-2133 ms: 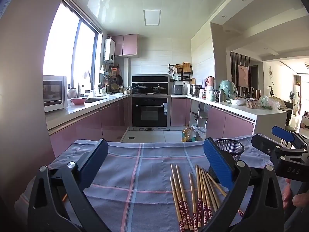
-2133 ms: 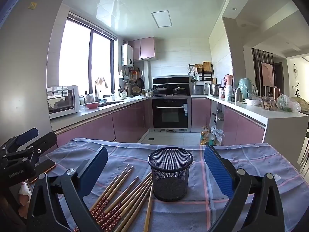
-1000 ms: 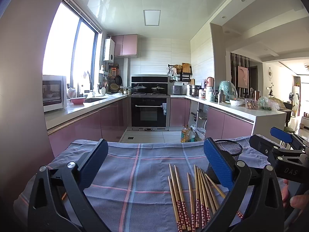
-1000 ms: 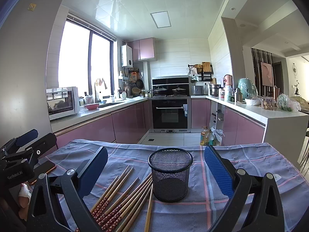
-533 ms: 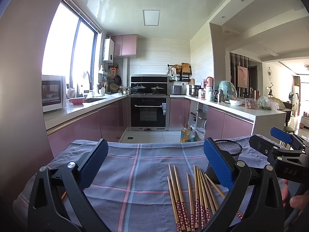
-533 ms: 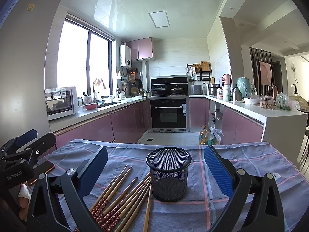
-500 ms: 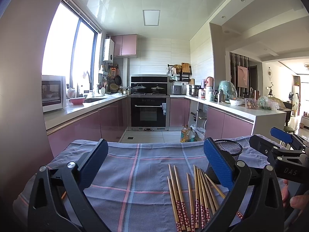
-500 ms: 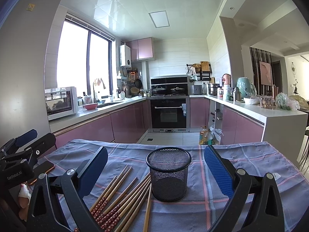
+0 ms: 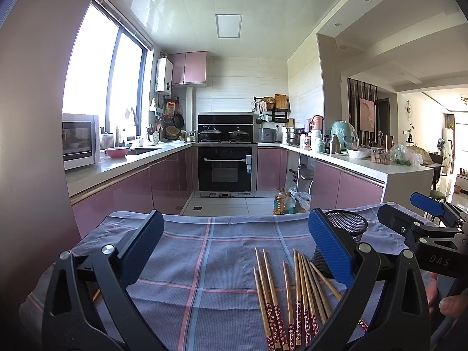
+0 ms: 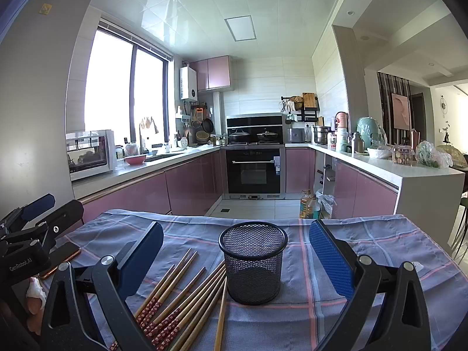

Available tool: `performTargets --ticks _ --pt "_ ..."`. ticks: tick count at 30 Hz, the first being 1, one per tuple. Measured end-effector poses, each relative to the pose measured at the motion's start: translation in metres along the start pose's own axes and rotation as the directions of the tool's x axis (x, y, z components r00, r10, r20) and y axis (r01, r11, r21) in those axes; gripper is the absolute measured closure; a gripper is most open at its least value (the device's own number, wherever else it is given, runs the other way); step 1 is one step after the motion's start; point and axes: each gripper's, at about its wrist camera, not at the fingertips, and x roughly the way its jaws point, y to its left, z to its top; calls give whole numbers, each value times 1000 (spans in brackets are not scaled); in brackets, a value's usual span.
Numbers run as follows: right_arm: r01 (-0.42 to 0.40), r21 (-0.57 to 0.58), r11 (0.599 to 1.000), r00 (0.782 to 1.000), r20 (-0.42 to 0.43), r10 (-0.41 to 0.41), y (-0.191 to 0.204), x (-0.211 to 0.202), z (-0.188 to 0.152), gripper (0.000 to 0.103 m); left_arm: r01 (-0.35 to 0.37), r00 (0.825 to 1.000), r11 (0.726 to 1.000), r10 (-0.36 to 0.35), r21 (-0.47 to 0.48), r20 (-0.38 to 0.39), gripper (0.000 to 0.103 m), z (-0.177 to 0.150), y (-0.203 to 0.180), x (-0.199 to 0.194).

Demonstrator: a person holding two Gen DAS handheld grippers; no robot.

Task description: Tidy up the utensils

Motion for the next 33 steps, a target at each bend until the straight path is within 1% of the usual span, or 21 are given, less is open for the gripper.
performTargets --ticks 15,33 --pt "14 -16 1000 1000 10 -14 4 -2 0 6 2 1000 1000 -2 -1 -2 6 0 0 0" --pt "12 -17 1000 1000 21 -12 4 -4 2 6 2 1000 1000 -2 0 -1 6 0 0 0"
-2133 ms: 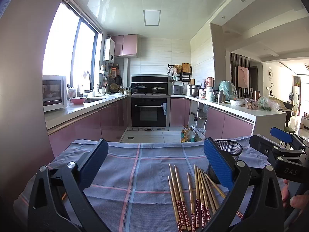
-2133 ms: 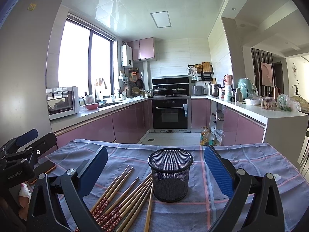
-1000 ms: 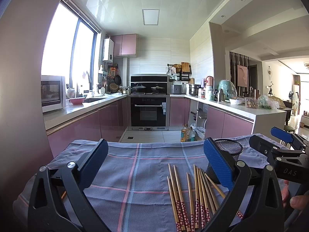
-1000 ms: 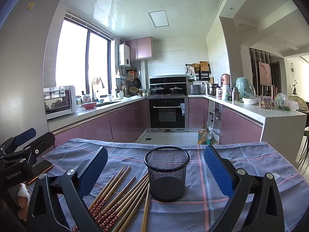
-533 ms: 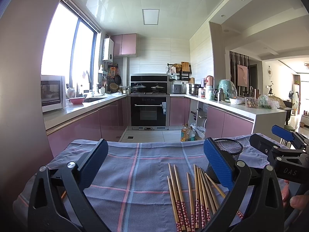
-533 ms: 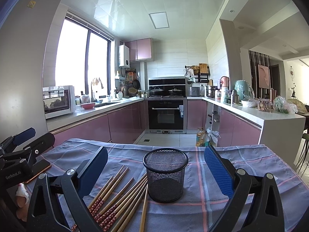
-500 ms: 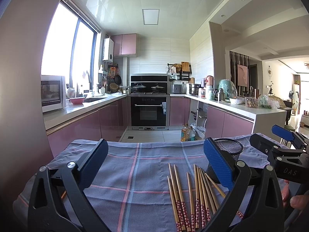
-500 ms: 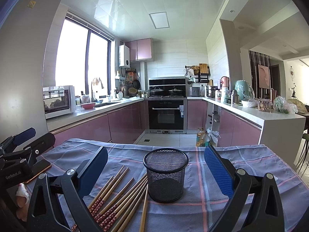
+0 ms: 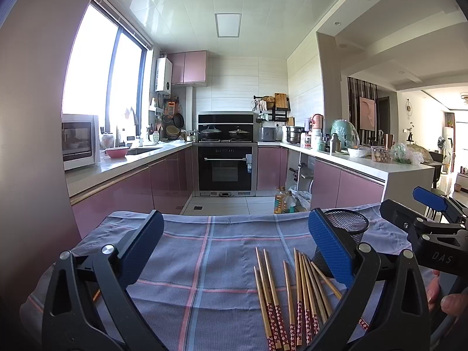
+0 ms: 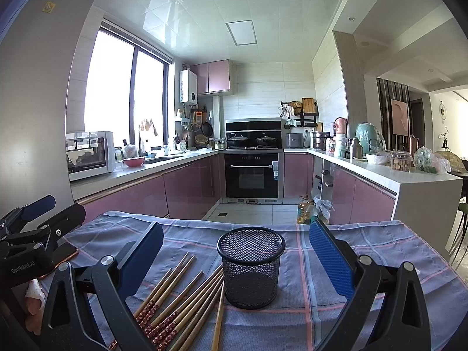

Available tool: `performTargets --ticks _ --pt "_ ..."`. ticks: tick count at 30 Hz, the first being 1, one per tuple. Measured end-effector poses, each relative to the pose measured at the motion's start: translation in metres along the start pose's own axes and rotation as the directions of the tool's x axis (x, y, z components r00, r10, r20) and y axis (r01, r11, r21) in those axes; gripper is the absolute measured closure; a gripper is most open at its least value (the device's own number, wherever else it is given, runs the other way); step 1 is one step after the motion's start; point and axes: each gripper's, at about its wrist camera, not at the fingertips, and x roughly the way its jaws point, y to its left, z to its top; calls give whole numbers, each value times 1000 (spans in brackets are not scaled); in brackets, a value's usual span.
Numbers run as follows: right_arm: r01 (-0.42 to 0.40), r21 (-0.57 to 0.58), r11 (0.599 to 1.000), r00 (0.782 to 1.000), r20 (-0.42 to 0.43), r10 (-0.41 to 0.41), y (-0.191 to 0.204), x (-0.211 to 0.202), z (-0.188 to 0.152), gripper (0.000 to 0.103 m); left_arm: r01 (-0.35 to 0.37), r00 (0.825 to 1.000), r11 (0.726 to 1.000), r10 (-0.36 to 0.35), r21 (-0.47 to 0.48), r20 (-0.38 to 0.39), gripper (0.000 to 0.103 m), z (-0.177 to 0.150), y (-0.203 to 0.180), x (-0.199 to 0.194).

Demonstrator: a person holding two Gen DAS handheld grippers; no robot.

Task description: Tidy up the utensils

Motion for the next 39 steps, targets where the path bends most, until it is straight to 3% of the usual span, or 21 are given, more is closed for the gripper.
performTargets --ticks 21,28,31,34,37,39 --pt "-27 17 999 999 -22 28 -6 0 1 6 7 1000 1000 -7 2 -21 6 -6 -3 7" --pt "-58 13 998 994 -95 59 -5 11 -4 6 53 993 998 -50 21 -108 6 -10 1 23" --pt "-82 5 997 982 -173 81 -4 22 -12 6 66 981 996 -55 55 -184 6 -20 0 39" --pt "-111 13 994 950 -291 110 -4 40 -25 10 103 956 992 -80 69 -282 8 -32 2 59" --pt "-131 12 991 904 -410 124 -1 59 -42 23 136 922 988 -97 79 -376 18 -47 3 79" --pt "-149 20 989 872 -468 140 2 69 -53 38 164 893 985 -121 62 -434 28 -58 6 92"
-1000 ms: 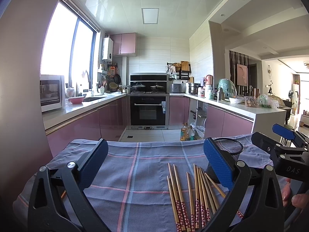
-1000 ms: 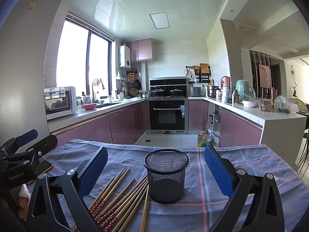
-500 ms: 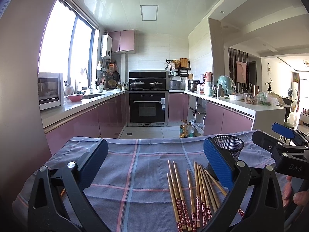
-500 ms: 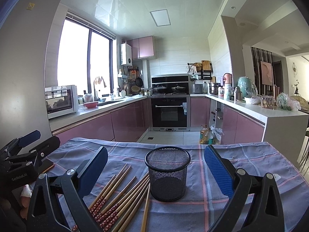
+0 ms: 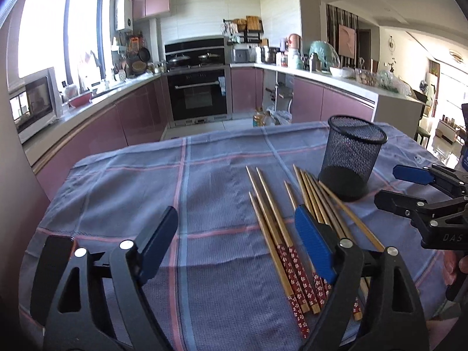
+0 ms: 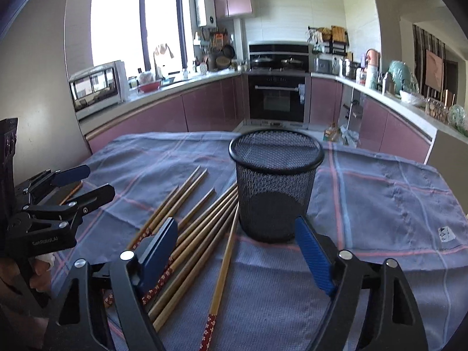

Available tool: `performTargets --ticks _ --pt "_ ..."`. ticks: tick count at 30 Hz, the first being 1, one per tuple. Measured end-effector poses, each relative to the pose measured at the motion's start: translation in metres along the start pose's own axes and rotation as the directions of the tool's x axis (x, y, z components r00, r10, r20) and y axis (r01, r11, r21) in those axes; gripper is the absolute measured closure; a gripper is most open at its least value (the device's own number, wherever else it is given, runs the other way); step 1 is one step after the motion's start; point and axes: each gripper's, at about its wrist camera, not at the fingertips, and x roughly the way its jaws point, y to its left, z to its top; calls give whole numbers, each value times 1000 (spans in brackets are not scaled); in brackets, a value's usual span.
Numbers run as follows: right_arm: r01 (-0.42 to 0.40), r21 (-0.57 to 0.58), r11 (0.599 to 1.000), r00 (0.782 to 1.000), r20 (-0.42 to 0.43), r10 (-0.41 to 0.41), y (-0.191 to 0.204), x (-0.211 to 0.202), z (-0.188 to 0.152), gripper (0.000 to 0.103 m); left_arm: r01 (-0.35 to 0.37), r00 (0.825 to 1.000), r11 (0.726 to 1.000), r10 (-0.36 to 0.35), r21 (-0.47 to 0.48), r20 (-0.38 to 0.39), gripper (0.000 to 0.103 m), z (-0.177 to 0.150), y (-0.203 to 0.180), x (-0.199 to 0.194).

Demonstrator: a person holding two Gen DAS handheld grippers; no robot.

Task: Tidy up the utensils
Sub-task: 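Close the right tool on one chopstick while the left tool grasps another chopstick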

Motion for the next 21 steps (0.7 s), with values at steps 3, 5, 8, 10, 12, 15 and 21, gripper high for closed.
performTargets --ticks 3,5,8,10,12,15,21 --pt "1 -8 1000 998 -63 -1 1 13 -4 47 41 995 999 -42 -12 -89 41 -7 6 22" --pt "-4 -12 1000 995 -96 3 2 20 -6 48 67 988 998 -68 -13 -141 44 -11 8 37" --pt "-9 -18 1000 991 -133 6 6 26 -5 50 104 976 994 -105 -16 -193 45 -16 9 53" --pt "-12 -18 1000 988 -156 9 7 31 -4 56 115 969 993 -114 -5 -218 46 -16 7 63" --pt "-16 -17 1000 984 -177 12 5 36 -4 59 108 964 994 -102 11 -245 51 -16 4 71" --pt "-16 -20 1000 980 -201 12 6 43 -4 68 123 953 992 -115 9 -280 57 -12 2 81" --pt "-28 -12 1000 975 -219 24 2 48 -2 83 129 945 992 -119 11 -306 64 -6 1 90"
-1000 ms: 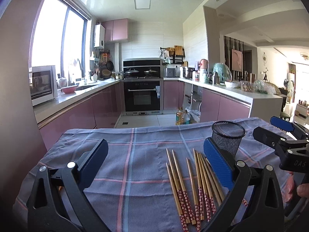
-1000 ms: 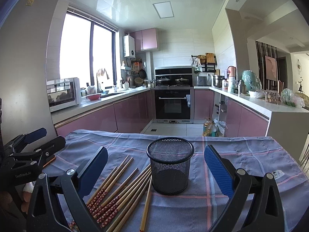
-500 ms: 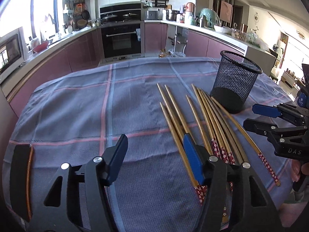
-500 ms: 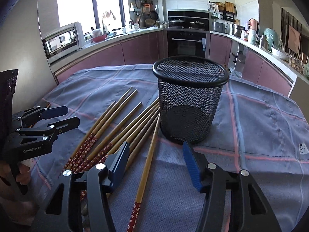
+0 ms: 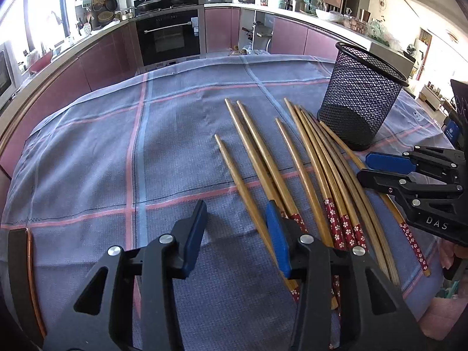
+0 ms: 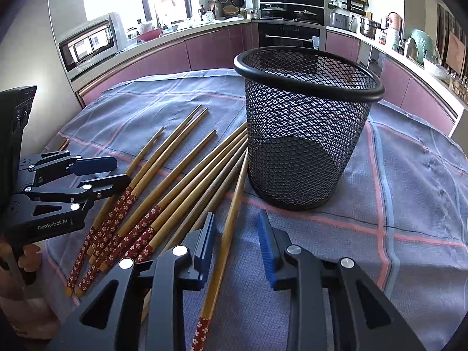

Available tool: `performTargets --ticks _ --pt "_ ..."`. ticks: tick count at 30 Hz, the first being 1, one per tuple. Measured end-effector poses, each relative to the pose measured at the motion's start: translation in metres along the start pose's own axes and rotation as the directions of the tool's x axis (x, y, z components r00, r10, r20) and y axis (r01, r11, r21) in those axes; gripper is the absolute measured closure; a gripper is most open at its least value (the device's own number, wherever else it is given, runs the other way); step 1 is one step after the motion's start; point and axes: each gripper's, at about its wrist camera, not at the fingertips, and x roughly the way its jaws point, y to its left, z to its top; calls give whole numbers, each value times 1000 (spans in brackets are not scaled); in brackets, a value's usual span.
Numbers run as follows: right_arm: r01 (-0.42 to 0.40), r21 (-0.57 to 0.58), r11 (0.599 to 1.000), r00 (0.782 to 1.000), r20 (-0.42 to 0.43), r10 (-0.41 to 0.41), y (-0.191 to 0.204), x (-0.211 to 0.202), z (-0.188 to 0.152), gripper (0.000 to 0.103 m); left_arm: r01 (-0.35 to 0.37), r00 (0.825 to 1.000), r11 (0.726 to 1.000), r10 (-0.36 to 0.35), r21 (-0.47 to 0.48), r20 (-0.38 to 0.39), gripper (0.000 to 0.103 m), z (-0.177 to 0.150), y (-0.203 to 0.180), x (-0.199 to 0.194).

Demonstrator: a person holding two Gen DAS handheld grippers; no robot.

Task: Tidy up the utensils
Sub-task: 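Close the right tool on one chopstick while the left tool grasps another chopstick, then lift the right tool's chopstick upright into the mesh cup while the left tool inserts its own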

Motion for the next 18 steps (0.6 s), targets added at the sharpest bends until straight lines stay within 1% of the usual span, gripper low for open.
performTargets --ticks 1,2,3,5,6,9,12,16,18 --pt "-14 5 1000 1000 -2 14 -2 1 0 87 1 1000 1000 -1 -2 -2 65 3 1 2" --pt "-32 12 999 999 -4 32 -4 1 0 94 7 1000 1000 -7 -7 -4 72 4 1 2" --pt "-46 24 999 999 -2 47 -5 0 -1 95 17 1000 1000 -17 -17 -5 80 5 2 2" --pt "-71 40 997 997 2 71 -7 0 0 97 38 999 998 -38 -46 -7 89 6 2 3" --pt "-72 41 997 997 7 72 -8 -2 -1 97 41 999 998 -42 -56 -4 91 7 3 2" --pt "-90 49 995 996 28 89 -9 -7 0 97 52 999 996 -52 -73 8 95 8 3 -2" --pt "-118 40 992 991 63 116 -10 -21 1 97 67 997 995 -65 -72 30 95 7 2 -13" --pt "-163 28 986 978 138 158 -14 -47 8 97 120 990 991 -115 -64 78 95 13 1 -39" --pt "-180 26 983 968 182 173 -17 -62 13 97 154 983 987 -147 -55 114 96 19 0 -56"
